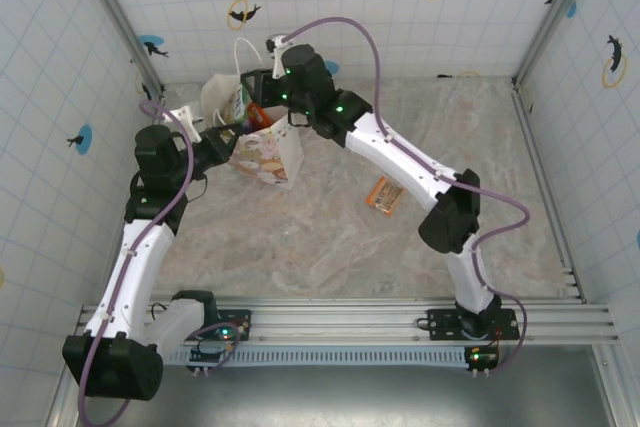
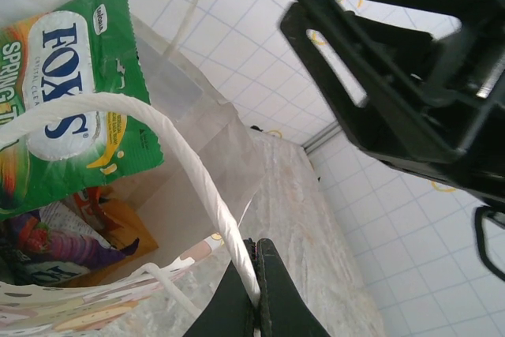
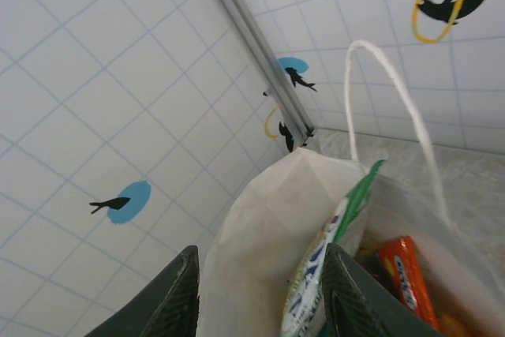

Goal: Place the snacks into the paper bag

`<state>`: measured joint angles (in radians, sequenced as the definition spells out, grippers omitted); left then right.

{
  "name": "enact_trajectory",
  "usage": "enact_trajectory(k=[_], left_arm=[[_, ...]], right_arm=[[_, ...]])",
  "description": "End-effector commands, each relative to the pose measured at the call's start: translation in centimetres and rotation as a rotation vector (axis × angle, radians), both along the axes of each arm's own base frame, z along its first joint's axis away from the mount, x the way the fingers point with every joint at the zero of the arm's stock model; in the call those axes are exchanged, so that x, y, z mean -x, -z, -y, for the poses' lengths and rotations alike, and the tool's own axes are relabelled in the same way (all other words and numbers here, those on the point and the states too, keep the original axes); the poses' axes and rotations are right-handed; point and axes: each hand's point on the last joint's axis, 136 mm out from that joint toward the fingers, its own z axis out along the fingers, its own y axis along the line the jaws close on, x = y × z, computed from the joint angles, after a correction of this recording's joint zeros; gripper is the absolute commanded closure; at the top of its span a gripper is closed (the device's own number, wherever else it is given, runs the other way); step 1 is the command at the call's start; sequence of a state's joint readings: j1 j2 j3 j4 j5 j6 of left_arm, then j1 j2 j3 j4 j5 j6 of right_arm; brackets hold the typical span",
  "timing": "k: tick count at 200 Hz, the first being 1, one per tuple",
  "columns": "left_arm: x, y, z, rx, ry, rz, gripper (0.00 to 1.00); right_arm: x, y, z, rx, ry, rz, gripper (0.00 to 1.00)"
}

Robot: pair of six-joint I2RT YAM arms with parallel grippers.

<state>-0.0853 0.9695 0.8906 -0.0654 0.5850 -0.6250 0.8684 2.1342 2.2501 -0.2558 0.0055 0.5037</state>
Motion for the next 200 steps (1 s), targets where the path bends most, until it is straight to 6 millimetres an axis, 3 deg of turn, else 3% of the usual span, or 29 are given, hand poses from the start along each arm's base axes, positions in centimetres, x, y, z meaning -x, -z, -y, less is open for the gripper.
enact_trajectory(k=[1,49,74,94,96,101,120,156,200], left_arm=[[0.7,-0.3,0.5,-0.016,0.035,0.015,1.0],[1.5,0.5,1.5,0.002,0.085,-0.003,1.0],[1.7,0.4,2.1,0.011,0.104,0.004,1.0],[1.9,0.4,2.7,0.017,0.123,0.007,1.0],[1.9,0.3,2.7,0.019,0.125,0.009,1.0],[2.0,0.3,2.9,0.021,0.131,0.009,1.0],[2.3,0.2,3.5,0.027,0.15,0.014,1.0],[2.5,0.1,3.9,0.026,0.161,0.019,1.0],[3.1,-0.1,4.0,0.037,0.163,0.033,1.0]], right_arm=[[-0.7,1.8,-1.7,0.008,-0.023,-0.016,0.53],[-1.8,5.4,-2.1,0.014,-0.016,-0.107,0.5],[-2.1,6.4,-2.2,0.007,-0.025,-0.147,0.5],[-2.0,6.2,-2.4,-0.024,-0.051,-0.174,0.53],[-2.2,7.4,-2.7,-0.012,-0.052,-0.189,0.53],[-2.3,8.1,-2.8,-0.01,-0.057,-0.2,0.55],[-2.3,8.6,-3.0,-0.022,-0.081,-0.227,0.61],[-2.0,9.3,-4.0,-0.064,-0.133,-0.262,0.6],[-2.8,9.1,-2.2,-0.016,-0.057,-0.255,0.9]])
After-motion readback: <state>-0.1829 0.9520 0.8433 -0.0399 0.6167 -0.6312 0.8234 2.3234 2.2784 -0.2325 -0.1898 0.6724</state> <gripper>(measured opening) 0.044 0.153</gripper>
